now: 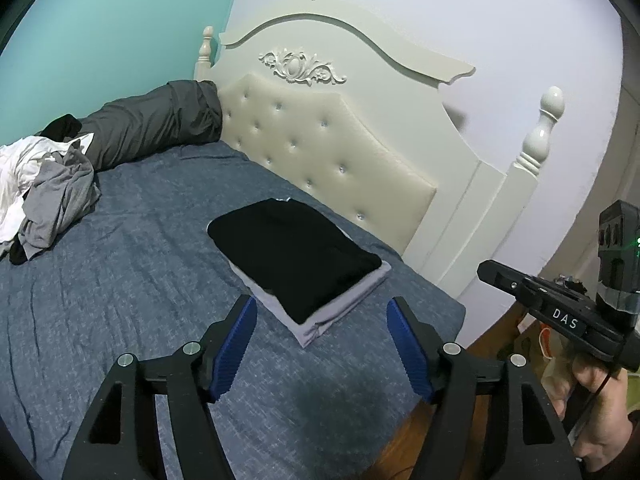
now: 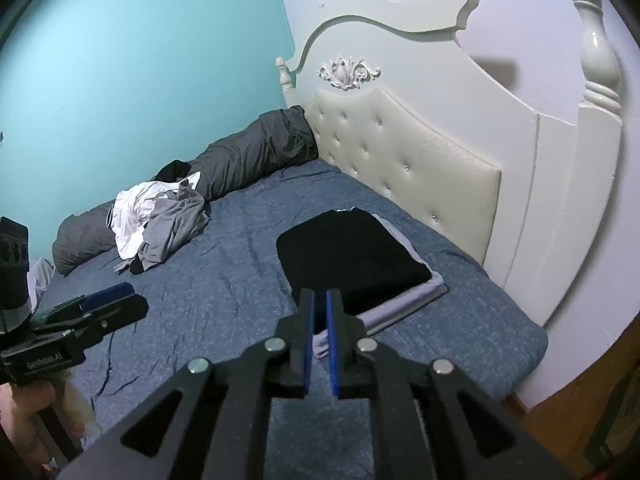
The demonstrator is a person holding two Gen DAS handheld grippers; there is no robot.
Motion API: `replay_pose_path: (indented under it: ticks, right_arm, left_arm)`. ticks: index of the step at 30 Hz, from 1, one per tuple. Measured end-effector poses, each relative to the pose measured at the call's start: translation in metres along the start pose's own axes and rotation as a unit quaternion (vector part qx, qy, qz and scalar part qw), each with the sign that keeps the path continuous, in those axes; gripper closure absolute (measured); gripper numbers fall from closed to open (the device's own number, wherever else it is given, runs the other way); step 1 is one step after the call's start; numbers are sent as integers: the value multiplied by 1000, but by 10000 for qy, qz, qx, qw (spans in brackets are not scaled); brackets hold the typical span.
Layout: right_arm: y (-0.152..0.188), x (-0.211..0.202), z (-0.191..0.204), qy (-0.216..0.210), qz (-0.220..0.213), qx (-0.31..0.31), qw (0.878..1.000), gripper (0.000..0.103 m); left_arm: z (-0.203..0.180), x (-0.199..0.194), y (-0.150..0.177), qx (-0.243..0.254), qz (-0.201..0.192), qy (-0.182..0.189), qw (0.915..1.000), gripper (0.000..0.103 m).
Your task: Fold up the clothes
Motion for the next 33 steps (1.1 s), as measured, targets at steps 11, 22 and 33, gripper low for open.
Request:
replay_pose_path:
  ticks: [11,22,33]
  right_arm:
    - [10,-27,25,22,-76,-150,9999,79]
    - [30,-50,27,91,-158,4,9998,55]
    - [47,-68,33,147,-226,93,9996,23]
  left_arm:
    - [-2,-29,12,-3,-120,-69,9999,17]
    - [-7,-50,23,151,-216,-156,9995,8]
    - [-7,-70,34,145,-363,-375,9985,0]
Point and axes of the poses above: each gripper's, at about its wrist camera, not at the fingertips, and x roughly the way its jaws point, z to its left, y to its underside, the point moved 3 cm from there along x, roughly the way its jaws point, and after that the axes turned 12 degrees about -y, right-handed, at the moved point
